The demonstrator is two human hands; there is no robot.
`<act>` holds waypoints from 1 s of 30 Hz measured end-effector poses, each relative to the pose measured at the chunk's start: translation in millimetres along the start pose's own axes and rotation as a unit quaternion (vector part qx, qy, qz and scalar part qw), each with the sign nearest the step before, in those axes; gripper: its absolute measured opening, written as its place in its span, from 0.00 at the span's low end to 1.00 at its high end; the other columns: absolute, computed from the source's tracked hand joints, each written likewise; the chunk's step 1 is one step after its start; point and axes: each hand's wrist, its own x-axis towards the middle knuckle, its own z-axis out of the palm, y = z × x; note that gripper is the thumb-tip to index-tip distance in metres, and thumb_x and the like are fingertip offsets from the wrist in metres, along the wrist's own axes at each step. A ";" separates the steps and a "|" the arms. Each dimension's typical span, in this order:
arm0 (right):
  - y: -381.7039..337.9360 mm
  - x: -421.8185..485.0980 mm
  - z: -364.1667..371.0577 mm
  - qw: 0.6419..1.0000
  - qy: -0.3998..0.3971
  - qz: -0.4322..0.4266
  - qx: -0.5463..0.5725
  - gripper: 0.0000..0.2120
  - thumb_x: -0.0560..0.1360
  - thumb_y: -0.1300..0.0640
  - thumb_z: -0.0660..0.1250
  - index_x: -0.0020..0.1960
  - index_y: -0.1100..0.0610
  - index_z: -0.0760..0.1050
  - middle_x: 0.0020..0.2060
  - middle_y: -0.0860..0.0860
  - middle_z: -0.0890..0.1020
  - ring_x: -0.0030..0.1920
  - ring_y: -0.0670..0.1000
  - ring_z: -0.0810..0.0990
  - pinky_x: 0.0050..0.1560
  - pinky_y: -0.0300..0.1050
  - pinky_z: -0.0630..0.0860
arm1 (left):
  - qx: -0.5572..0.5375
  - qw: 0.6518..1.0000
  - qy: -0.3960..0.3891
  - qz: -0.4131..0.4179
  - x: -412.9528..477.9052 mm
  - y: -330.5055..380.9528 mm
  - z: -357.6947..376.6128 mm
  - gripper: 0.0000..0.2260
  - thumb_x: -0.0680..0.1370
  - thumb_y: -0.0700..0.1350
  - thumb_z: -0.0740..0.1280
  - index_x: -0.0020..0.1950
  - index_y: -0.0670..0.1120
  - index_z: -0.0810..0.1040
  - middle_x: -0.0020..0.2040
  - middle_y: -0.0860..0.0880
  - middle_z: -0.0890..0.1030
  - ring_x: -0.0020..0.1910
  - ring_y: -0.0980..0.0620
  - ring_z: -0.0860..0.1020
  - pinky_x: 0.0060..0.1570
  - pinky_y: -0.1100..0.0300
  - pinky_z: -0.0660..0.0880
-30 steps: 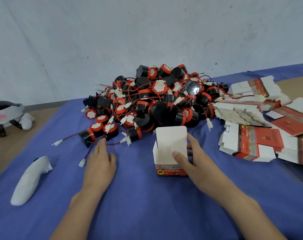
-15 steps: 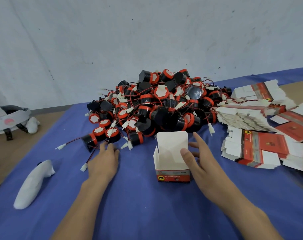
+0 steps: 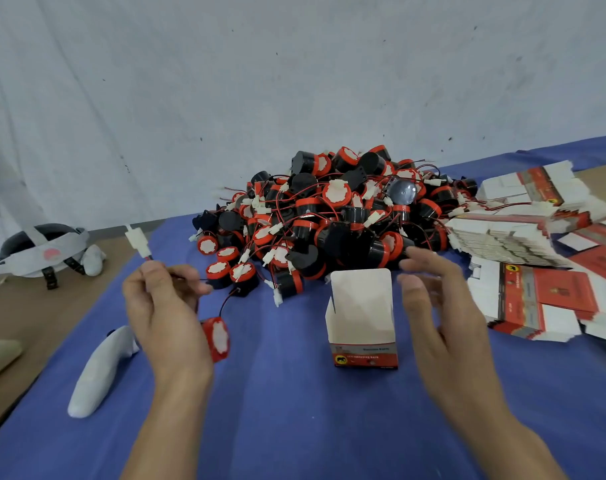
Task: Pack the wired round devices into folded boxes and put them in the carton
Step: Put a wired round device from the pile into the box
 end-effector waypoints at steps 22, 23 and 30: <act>-6.8 -24.4 25.5 0.930 -0.354 0.096 -0.020 0.25 0.72 0.32 0.69 0.65 0.27 0.65 0.57 0.34 0.78 0.54 0.38 0.80 0.52 0.36 0.77 | -0.227 0.862 -0.329 -0.314 -46.1 22.3 31.0 0.15 0.81 0.55 0.61 0.43 0.49 0.81 0.28 0.53 0.66 0.22 0.57 0.62 0.24 0.65 0.69; -6.6 -24.3 24.7 0.930 -0.350 0.106 -0.015 0.23 0.71 0.33 0.70 0.62 0.28 0.65 0.54 0.33 0.79 0.52 0.38 0.80 0.50 0.33 0.76 | -0.211 0.870 -0.323 -0.308 -47.1 20.9 31.9 0.15 0.81 0.54 0.61 0.42 0.49 0.82 0.29 0.52 0.67 0.22 0.56 0.63 0.25 0.64 0.70; -4.6 -27.6 23.1 0.909 -0.403 0.086 -0.062 0.24 0.73 0.33 0.67 0.66 0.30 0.63 0.49 0.38 0.76 0.49 0.42 0.78 0.49 0.38 0.76 | -0.136 0.881 -0.364 -0.268 -56.4 12.3 34.2 0.13 0.78 0.54 0.63 0.44 0.47 0.80 0.32 0.50 0.72 0.24 0.55 0.66 0.29 0.62 0.73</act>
